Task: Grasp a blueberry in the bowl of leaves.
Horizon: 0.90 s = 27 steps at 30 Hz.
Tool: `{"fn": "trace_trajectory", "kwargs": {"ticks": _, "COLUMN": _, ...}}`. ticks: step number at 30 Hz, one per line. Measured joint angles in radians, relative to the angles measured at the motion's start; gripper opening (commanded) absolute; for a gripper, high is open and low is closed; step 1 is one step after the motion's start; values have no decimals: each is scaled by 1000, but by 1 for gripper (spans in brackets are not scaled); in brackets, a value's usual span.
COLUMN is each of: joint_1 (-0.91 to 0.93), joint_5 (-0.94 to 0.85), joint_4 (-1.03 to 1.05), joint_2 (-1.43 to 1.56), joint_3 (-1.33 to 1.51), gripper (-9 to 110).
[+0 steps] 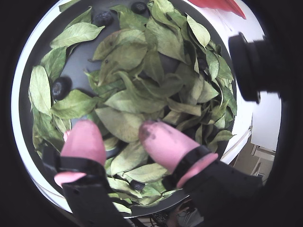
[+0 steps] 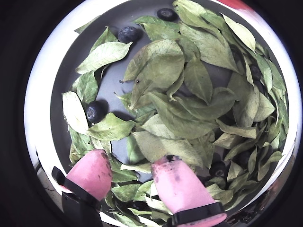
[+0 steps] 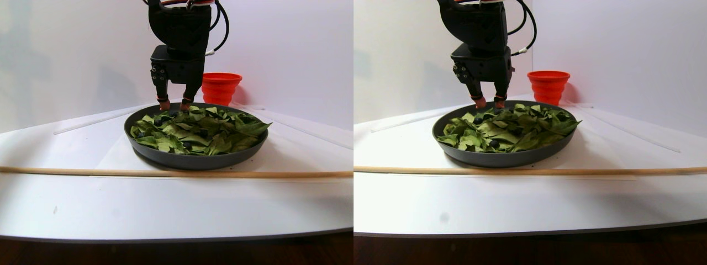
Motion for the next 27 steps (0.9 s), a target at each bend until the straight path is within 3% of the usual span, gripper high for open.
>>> {"fn": "trace_trajectory", "kwargs": {"ticks": 6, "joint_1": 23, "joint_5": -81, "joint_4": 0, "joint_2": 0, "joint_3": 32, "gripper": 16}}
{"fn": "trace_trajectory", "kwargs": {"ticks": 27, "joint_1": 55, "joint_5": -117, "joint_4": 2, "joint_2": 0, "joint_3": 32, "gripper": 16}}
